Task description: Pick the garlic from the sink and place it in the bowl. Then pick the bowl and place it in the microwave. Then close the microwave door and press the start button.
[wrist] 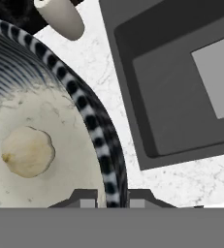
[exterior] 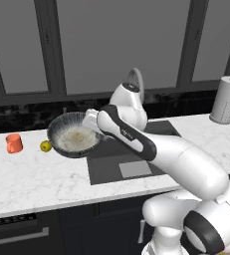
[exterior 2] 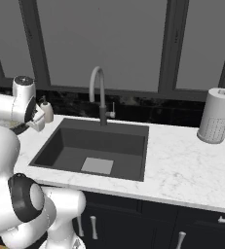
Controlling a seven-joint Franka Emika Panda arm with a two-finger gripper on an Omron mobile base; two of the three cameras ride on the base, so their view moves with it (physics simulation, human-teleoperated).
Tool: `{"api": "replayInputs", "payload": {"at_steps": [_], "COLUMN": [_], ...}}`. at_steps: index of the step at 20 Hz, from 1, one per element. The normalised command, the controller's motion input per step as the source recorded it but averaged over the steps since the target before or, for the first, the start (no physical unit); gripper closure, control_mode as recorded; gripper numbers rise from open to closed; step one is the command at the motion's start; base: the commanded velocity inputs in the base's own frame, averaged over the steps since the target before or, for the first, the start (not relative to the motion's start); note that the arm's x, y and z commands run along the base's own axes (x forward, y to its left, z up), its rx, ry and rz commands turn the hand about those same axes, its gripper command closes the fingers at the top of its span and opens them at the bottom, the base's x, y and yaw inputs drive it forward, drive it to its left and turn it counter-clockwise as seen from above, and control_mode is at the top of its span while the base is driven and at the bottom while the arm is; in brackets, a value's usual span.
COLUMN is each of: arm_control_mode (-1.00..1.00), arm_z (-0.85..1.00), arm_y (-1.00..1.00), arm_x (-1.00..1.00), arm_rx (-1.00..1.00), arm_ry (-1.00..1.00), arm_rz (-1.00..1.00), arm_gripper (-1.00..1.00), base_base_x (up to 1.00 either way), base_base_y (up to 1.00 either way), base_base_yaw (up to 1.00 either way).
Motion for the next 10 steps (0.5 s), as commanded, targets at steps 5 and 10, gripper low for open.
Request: {"api": "replayInputs", "payload": {"at_steps": [5,10], "arm_control_mode": [-1.00,-1.00], "arm_z": [1.00,1.00], "arm_y": [-0.37,-0.31], "arm_x": [-0.46,-0.62], "arm_rx": [0.00,0.00], "arm_ry": [0.00,0.00], "arm_rz": [-0.09,-0.09], "arm_gripper": [1.00,1.00], "base_base_x": [0.00,0.00], "base_base_y": [0.00,0.00], "base_base_yaw": [0.00,0.00]}}
